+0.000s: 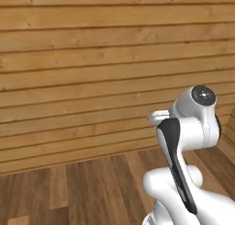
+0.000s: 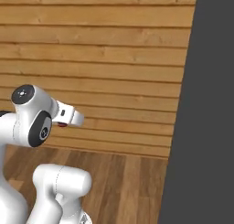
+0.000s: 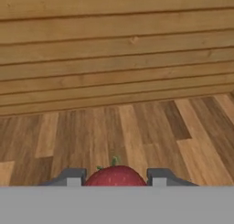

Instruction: Take the strawberry from the fridge and place it on top of the pancake, located on the dining counter.

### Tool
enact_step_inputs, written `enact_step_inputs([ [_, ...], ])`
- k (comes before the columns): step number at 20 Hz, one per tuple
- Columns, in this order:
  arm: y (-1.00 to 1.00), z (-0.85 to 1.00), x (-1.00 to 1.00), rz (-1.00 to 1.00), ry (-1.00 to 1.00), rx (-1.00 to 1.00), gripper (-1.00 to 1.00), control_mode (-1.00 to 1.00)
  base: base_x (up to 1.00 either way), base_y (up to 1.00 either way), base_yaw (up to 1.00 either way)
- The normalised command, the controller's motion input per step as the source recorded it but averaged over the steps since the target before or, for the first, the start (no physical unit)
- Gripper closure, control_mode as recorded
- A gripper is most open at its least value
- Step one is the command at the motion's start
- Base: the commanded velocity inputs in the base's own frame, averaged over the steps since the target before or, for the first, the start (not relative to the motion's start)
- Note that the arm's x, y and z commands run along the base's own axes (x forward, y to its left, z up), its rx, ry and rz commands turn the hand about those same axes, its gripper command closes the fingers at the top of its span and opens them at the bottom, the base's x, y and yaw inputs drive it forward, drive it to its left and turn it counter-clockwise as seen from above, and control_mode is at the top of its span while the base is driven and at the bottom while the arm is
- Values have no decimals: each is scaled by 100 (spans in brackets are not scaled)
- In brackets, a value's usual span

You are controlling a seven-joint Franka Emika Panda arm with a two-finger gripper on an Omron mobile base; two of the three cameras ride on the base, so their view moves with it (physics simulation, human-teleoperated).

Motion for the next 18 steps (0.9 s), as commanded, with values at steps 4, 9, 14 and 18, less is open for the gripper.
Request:
enact_step_inputs([
  [4, 0, 0, 0, 0, 0, 0, 100, 100, 100, 22, 0],
  [9, 0, 0, 0, 0, 0, 0, 100, 100, 100, 34, 1],
  [14, 0, 0, 0, 0, 0, 0, 100, 100, 69, 84, 34],
  [18, 0, 0, 0, 0, 0, 0, 100, 100, 5, 61, 80],
])
